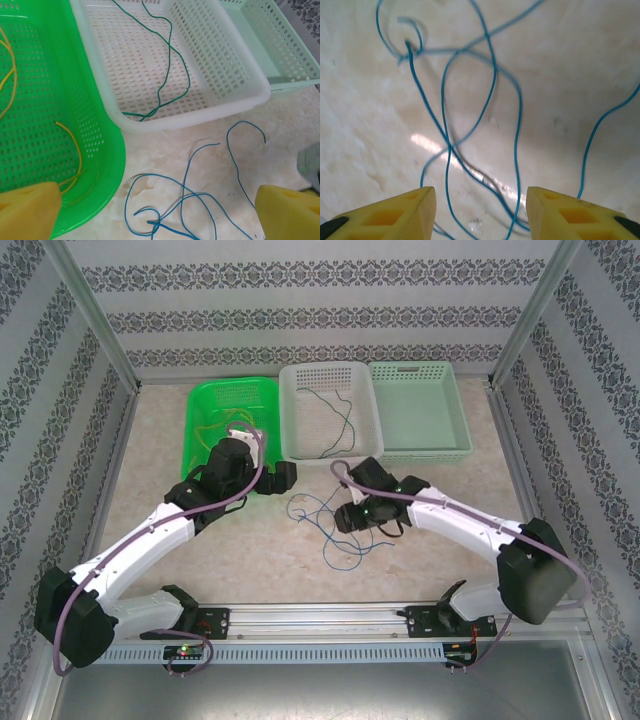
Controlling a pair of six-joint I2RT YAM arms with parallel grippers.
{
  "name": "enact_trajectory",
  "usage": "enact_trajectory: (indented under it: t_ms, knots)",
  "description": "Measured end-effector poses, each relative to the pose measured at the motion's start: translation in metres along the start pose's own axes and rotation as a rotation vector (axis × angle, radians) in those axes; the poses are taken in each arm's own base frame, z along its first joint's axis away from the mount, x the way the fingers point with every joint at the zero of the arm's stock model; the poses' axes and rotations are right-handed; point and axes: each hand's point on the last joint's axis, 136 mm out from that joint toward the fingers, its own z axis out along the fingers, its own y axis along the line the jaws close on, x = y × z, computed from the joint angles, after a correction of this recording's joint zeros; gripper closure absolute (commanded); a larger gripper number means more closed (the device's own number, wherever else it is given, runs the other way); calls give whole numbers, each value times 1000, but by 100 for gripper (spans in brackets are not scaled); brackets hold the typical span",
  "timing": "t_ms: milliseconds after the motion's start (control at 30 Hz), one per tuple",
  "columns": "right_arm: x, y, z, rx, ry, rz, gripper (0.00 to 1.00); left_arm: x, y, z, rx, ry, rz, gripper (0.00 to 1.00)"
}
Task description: Untangle the cables
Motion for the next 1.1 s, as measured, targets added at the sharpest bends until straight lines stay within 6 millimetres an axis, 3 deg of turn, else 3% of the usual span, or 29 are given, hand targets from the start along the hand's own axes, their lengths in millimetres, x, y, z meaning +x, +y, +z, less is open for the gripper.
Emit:
enact_trajectory:
  t_ms: [167,300,500,600,733,800,933,1100]
  knots:
    - [29,9,4,-11,43,-63,41,1,13,1,-35,11,-51,0]
    - [36,15,10,-16,72,-112,40,0,22,1,-54,13,-78,0]
    - [47,16,34,40,173,-164,44,0,27,-1,-64,17,-101,0]
    - [53,15,44,70,212,-187,56,0,26,-3,-63,13,-109,0]
    - [55,14,50,95,234,-210,85,-2,28,-4,-66,7,-116,0]
    - [54,11,49,111,229,-214,94,-2,29,-4,-66,8,-119,0]
    - [48,7,42,145,198,-218,100,-2,30,-4,-67,7,-120,0]
    - [27,17,8,119,80,-222,100,-1,29,-3,-61,14,-124,0]
